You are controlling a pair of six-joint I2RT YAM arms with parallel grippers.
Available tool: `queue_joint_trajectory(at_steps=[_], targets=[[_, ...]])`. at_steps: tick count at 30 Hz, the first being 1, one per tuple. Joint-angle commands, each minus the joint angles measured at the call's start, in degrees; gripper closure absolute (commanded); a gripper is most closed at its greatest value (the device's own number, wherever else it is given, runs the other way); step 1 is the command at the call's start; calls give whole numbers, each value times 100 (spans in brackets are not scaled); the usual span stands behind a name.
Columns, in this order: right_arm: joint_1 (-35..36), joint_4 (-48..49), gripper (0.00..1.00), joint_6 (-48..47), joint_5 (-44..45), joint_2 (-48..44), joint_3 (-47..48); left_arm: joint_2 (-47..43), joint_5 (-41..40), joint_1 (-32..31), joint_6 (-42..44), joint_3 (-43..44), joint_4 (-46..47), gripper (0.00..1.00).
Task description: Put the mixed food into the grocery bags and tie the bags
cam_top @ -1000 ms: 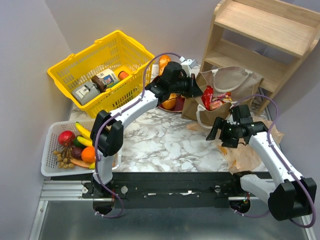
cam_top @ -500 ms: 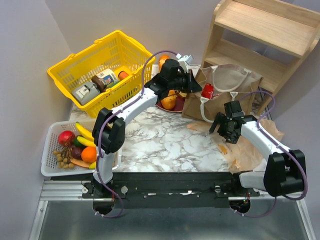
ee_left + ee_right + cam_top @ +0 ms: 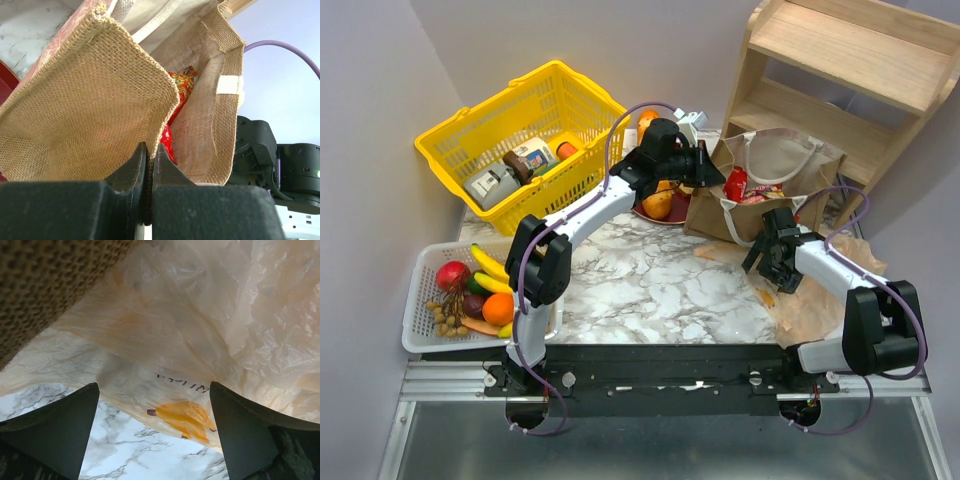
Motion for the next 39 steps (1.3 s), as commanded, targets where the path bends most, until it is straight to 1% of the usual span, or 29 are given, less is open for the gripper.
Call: queue_joint_trajectory(at_steps=[1,5,7,9,12,17,20,23,24,26,27,32,33,35,36,37,38,39], targets=[[4,71,2,122,-231,133,-150,-4,-82,115,41,156,347,100],[48,167,5,192,-442,159,-247,-12,-82,115,50,165,347,100],[214,133,5,219,-513,238,-265,-21,-74,106,41,165,338,100],[416,-8,6,254,-277,291,-203,-39,-74,106,58,156,338,100],[733,-166,6,341,-179,265,-185,-48,-74,106,85,147,321,100],[821,-289,10,447,-188,142,-361,-127,-65,106,41,34,434,100],[900,-325,14,491,-126,89,-440,-171,-65,106,23,-11,470,100],[927,-342,22,482,-65,107,-475,-197,-65,106,32,-37,487,100],[927,-325,29,474,-91,98,-476,-206,-74,106,32,-55,496,100],[944,-202,36,491,-196,72,-554,-223,-65,106,32,-81,514,100],[962,-158,41,517,-266,46,-581,-232,-65,106,32,-81,514,100],[1111,-96,55,544,-258,54,-581,-267,-74,106,32,-125,523,100],[1120,-88,64,518,-241,54,-581,-276,-65,106,32,-125,523,100],[1146,-61,75,430,-241,37,-590,-302,-65,106,41,-151,514,100],[1155,-35,88,386,-275,28,-607,-311,-65,106,49,-160,505,100],[1181,35,95,307,-319,19,-616,-320,-65,106,58,-160,505,100],[1208,62,99,159,-372,28,-625,-329,-65,106,58,-178,505,100],[1243,97,99,88,-503,28,-642,-338,-65,106,58,-195,514,100]])
